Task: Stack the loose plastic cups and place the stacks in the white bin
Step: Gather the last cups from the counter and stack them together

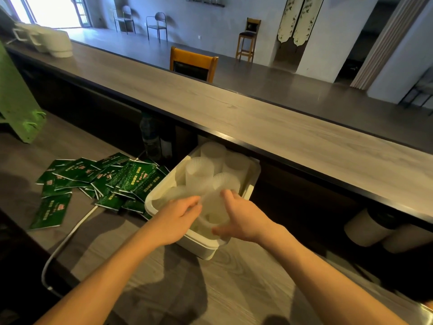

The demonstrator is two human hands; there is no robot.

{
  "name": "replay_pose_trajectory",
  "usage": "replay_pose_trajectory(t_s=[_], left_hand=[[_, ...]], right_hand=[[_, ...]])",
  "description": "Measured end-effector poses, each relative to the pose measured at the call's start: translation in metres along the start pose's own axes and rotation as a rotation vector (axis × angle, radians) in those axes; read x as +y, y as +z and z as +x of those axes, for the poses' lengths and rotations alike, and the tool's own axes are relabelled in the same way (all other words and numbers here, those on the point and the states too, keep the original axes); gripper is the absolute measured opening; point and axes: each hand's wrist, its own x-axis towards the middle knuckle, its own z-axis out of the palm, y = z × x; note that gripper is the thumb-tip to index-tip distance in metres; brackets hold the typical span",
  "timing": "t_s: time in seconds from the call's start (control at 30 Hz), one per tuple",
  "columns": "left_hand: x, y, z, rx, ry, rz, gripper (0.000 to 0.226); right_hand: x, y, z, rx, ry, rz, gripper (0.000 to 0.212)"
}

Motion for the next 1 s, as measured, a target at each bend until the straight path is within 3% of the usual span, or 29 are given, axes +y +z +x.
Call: replay_pose_trajectory(t_s=[0.1,0.33,0.53,0.7,1.0], left_hand=[[0.002,0.003,0.004,-0.022,-0.040,0.047,0.035],[0.005,0.009,0.012,-0.033,-0.097,0.204,0.030],[0.013,0.005,0.026,-0.223,-0.185,0.377,0.028],[0.008,-0.001,0.030,-0.246,-0.194,0.357,0.032],[0.003,-0.004,0.024,-0.210,-0.101,0.291,0.037]], right_hand=[[-0.005,0.005,0.009,-0.048,-0.008,-0.147,0.087],[-0.004,0.010,0.023,-0.175,-0.029,-0.154,0.096],[-0.004,0.008,0.038,-0.350,-0.060,-0.184,0.093],[-0.010,0.019,0.049,-0.444,-0.082,-0.300,0.097],[-0.011,0.023,0.063,-0.522,-0.045,-0.252,0.088]])
